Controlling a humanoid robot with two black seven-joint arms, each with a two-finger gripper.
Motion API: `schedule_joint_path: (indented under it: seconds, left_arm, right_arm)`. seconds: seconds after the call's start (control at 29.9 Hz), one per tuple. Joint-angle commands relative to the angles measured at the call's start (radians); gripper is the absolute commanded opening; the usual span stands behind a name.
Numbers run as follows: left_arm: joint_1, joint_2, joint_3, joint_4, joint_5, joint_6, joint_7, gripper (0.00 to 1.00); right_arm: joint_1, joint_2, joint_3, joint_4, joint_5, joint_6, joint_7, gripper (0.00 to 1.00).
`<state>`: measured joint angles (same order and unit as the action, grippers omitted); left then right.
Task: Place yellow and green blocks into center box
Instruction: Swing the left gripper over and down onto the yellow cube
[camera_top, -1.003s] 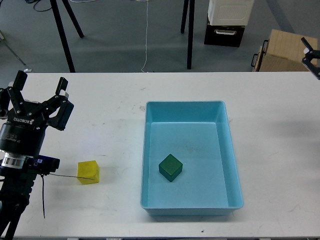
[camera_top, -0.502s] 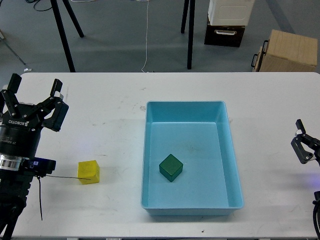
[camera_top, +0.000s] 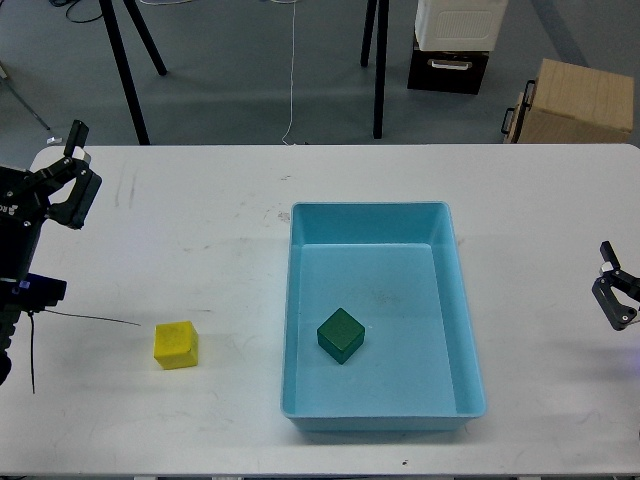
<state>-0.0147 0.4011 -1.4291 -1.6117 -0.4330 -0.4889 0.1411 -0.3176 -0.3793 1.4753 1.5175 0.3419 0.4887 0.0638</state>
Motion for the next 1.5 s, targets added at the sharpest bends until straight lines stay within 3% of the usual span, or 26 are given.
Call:
schedule_joint_path:
  seconds: [0.0, 0.17, 0.33, 0.5, 0.64, 0.84, 0.97, 1.14, 1.27, 1.47]
  left_arm:
    - [-0.046, 0.215, 0.012, -0.019, 0.028, 0.0, -0.009, 1.0]
    - [-0.232, 0.507, 0.195, -0.025, 0.126, 0.059, -0.008, 1.0]
    - [-0.567, 0.597, 0.563, -0.024, 0.287, 0.07, 0.002, 1.0]
    - [-0.985, 0.572, 1.031, 0.004, 0.471, 0.119, 0.0, 1.0]
    - [-1.31, 0.484, 1.433, 0.021, 0.637, 0.119, 0.008, 1.0]
    - [-1.603, 0.325, 1.942, -0.03, 0.965, 0.125, 0.008, 1.0]
    - [-1.761, 0.285, 2.179, -0.114, 1.074, 0.138, 0.006, 1.0]
    - [-1.825, 0.251, 2.256, -0.126, 1.08, 0.138, 0.015, 1.0]
    - [-1.776, 0.217, 2.294, -0.099, 1.08, 0.144, 0.063, 0.99]
    - [-1.7, 0.229, 2.293, -0.051, 1.08, 0.144, 0.074, 0.98]
  right_arm:
    - [0.0, 0.008, 0.002, 0.009, -0.004, 0.0, 0.001, 1.0]
    - [0.008, 0.013, 0.005, 0.01, -0.006, 0.0, 0.001, 1.0]
    - [0.011, 0.037, 0.017, 0.018, -0.007, 0.0, 0.002, 1.0]
    - [0.005, 0.045, 0.02, 0.038, -0.009, 0.0, 0.002, 1.0]
    - [-0.003, 0.054, 0.022, 0.055, -0.009, 0.0, 0.002, 1.0]
    - [-0.003, 0.056, 0.02, 0.052, -0.009, 0.0, 0.002, 1.0]
    - [-0.005, 0.056, 0.019, 0.052, -0.009, 0.0, 0.002, 1.0]
    - [-0.006, 0.056, 0.019, 0.05, -0.009, 0.0, 0.002, 1.0]
    - [-0.006, 0.056, 0.022, 0.049, -0.009, 0.0, 0.002, 1.0]
    - [-0.006, 0.056, 0.022, 0.047, -0.009, 0.0, 0.002, 1.0]
